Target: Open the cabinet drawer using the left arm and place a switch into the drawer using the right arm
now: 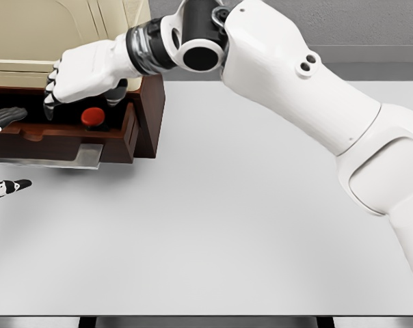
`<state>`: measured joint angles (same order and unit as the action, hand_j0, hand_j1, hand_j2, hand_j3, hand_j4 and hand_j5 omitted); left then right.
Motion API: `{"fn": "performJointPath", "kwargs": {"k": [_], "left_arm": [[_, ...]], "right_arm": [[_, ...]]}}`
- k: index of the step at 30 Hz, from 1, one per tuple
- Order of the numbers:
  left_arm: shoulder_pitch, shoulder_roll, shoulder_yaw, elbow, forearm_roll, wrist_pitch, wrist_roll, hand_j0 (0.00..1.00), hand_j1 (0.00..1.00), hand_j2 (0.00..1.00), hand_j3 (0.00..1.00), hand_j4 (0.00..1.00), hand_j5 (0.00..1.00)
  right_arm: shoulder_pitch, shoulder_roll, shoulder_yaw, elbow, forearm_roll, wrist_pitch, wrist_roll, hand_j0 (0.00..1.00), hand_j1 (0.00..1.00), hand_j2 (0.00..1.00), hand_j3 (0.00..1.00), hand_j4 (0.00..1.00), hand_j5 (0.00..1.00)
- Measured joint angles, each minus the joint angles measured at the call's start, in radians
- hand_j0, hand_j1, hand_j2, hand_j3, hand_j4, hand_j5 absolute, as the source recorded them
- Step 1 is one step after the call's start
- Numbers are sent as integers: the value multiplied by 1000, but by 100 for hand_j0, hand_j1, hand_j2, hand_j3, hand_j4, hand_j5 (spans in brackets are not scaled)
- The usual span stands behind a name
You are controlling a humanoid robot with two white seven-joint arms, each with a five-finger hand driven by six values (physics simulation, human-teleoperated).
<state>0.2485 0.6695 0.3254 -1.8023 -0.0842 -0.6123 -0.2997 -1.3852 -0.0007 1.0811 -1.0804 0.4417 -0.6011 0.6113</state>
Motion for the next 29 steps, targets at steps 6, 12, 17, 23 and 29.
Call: {"fn": "performJointPath", "kwargs": {"k": [6, 12, 17, 23, 29], "left_arm": [[0, 0, 0, 0, 0, 0, 0, 100, 100, 100, 100, 100, 100], [-5, -1, -4, -1, 1, 0, 0, 100, 100, 100, 100, 100, 100], [-81, -1, -40, -1, 5, 0, 0, 100, 100, 100, 100, 100, 100], [-98, -5, -101, -1, 3, 0, 0, 100, 100, 100, 100, 100, 100], [-106, -16, -111, -1, 3, 0, 0, 100, 100, 100, 100, 100, 100]], "right_arm": [[87, -178, -25, -264, -7, 0, 0, 100, 100, 100, 100, 100, 100], [432, -633, -268, -613, -32, -12, 0, 100, 100, 100, 100, 100, 100], [669, -857, -484, -656, -63, -14, 1, 100, 100, 100, 100, 100, 100], [785, -930, -689, -612, -70, -13, 0, 100, 100, 100, 100, 100, 100], [807, -949, -737, -574, -72, -13, 0, 100, 100, 100, 100, 100, 100]]}}
